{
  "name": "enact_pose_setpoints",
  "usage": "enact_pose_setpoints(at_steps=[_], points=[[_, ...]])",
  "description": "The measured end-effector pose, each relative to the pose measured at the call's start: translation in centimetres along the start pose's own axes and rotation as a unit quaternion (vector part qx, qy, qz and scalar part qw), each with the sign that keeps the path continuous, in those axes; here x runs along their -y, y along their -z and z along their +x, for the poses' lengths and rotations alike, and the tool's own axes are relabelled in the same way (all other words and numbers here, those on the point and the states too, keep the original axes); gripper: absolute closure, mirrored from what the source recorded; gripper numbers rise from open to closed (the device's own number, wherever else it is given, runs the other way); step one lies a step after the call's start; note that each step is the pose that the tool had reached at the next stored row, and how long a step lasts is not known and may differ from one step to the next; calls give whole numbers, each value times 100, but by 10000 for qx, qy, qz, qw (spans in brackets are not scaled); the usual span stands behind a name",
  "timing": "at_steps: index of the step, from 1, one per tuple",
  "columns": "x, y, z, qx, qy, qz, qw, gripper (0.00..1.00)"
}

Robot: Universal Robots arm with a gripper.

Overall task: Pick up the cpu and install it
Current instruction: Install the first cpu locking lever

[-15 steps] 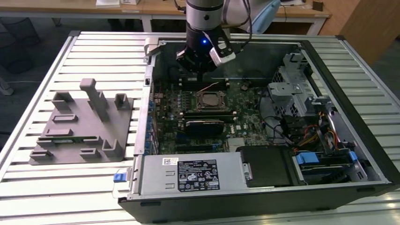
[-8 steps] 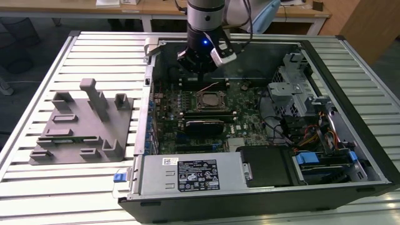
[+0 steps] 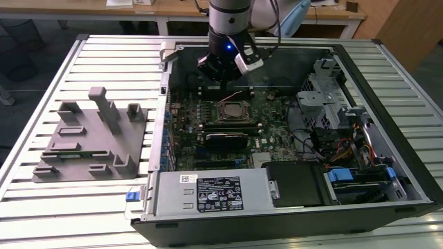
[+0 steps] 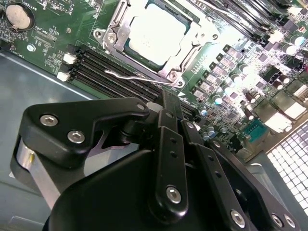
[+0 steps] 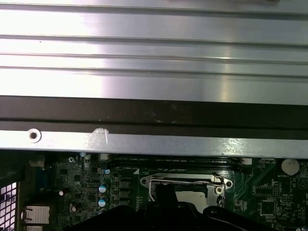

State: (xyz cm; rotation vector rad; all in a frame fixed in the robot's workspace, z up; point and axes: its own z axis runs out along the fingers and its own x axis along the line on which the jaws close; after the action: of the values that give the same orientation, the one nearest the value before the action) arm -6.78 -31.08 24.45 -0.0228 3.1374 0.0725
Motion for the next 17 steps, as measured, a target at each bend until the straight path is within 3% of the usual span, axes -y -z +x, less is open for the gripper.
enact_pose_setpoints(at_steps=[5, 9, 17], points=[[0, -1, -20, -1, 0, 0, 10000, 89], [2, -12, -97, 0, 0, -2, 10000, 89], [-1, -89, -154, 0, -1, 1, 10000, 89]])
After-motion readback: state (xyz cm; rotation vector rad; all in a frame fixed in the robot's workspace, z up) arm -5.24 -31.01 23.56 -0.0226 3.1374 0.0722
